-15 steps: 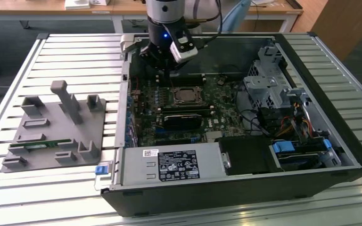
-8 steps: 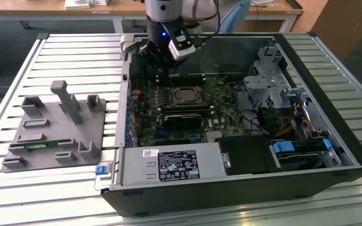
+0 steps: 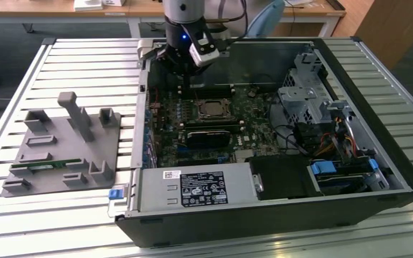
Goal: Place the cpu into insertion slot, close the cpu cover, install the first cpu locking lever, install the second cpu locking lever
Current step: 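Install the first cpu locking lever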
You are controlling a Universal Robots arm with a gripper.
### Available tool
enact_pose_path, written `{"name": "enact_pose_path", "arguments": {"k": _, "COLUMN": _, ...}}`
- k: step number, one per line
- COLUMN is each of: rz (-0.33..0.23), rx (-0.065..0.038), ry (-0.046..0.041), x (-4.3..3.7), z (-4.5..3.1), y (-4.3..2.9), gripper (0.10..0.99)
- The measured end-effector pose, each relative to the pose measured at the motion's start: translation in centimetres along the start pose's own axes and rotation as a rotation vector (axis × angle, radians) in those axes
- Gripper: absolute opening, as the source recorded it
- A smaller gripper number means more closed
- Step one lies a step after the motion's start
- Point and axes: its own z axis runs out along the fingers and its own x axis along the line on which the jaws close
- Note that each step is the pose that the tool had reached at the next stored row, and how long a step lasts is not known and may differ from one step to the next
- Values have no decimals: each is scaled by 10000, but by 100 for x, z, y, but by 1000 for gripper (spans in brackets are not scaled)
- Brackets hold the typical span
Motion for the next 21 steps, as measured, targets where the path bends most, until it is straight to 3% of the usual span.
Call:
{"name": "enact_pose_path", "arguments": {"k": 7, "rz": -12, "rx": -1, "ry": 1, "x": -47, "z": 8, "y": 51, "gripper": 106}}
{"name": "enact_pose_path", "arguments": {"k": 18, "rz": -12, "rx": 0, "ry": 18, "x": -407, "z": 23, "y": 84, "gripper": 106}}
{"name": "enact_pose_path", "arguments": {"k": 20, "rz": -11, "rx": -43, "ry": 21, "x": -407, "z": 24, "y": 83, "gripper": 106}}
{"name": "enact_pose_path", "arguments": {"k": 21, "rz": -9, "rx": -194, "ry": 33, "x": -407, "z": 25, "y": 82, "gripper": 106}}
